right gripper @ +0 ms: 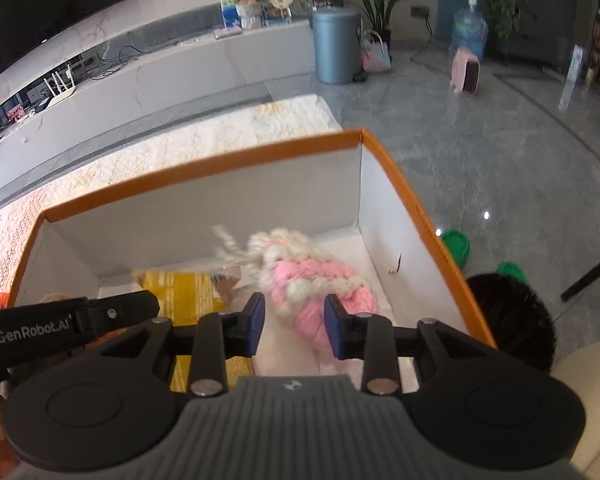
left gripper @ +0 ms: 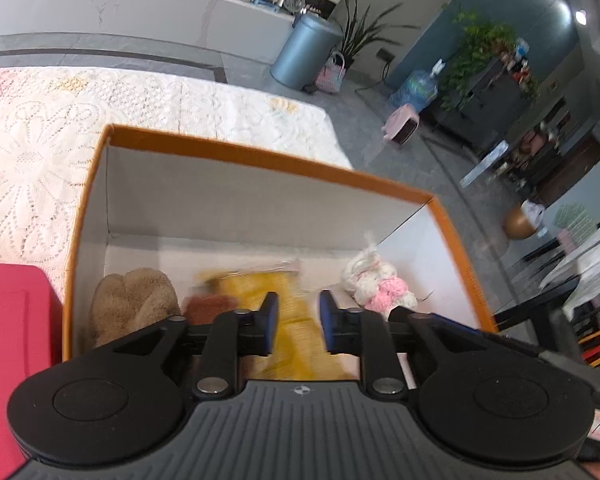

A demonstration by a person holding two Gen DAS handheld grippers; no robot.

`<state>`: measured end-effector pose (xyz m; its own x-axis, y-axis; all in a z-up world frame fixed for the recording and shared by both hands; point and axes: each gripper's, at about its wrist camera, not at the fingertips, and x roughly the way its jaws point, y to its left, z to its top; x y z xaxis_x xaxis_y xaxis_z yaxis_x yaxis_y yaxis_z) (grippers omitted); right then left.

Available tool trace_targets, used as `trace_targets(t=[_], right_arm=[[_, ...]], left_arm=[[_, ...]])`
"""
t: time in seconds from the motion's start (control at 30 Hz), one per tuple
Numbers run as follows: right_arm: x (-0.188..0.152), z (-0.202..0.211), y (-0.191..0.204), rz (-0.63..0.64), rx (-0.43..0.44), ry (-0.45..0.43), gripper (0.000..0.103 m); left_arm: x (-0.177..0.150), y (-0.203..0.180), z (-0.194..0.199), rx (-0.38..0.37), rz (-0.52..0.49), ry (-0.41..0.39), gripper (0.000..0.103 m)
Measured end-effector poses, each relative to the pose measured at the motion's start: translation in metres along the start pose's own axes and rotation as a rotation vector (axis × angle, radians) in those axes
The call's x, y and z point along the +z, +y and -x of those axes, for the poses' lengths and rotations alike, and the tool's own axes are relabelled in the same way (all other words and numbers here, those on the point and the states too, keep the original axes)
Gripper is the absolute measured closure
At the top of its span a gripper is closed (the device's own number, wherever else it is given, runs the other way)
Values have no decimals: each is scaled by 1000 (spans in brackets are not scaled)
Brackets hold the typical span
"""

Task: Organize soft objects
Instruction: 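Carry packet and scrunchie into the orange box and open both grippers, then move both tools back over the clear bag and orange crochet strawberry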

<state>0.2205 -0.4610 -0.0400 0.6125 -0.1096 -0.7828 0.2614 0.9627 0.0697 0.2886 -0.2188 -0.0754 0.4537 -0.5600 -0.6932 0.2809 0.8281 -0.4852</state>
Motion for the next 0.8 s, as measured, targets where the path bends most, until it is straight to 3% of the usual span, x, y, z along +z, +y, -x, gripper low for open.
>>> trace_targets(t=[0.3,0.4,0.63,0.8], right_arm=[[-12,58,19,22,7,-127,39],[-25,78,34,23,38,-165,37],[-58,111,84,29,132,-240,35],[-78,120,127,65,182,-258,35]], left_arm=[[-2,-6,71,-33,-31,-173,59],[-10,-6,99,-26,-74,-240,57],[-40,-5,154,93,-205,-381,55],[-58,14,182,186,-230,-409,55]])
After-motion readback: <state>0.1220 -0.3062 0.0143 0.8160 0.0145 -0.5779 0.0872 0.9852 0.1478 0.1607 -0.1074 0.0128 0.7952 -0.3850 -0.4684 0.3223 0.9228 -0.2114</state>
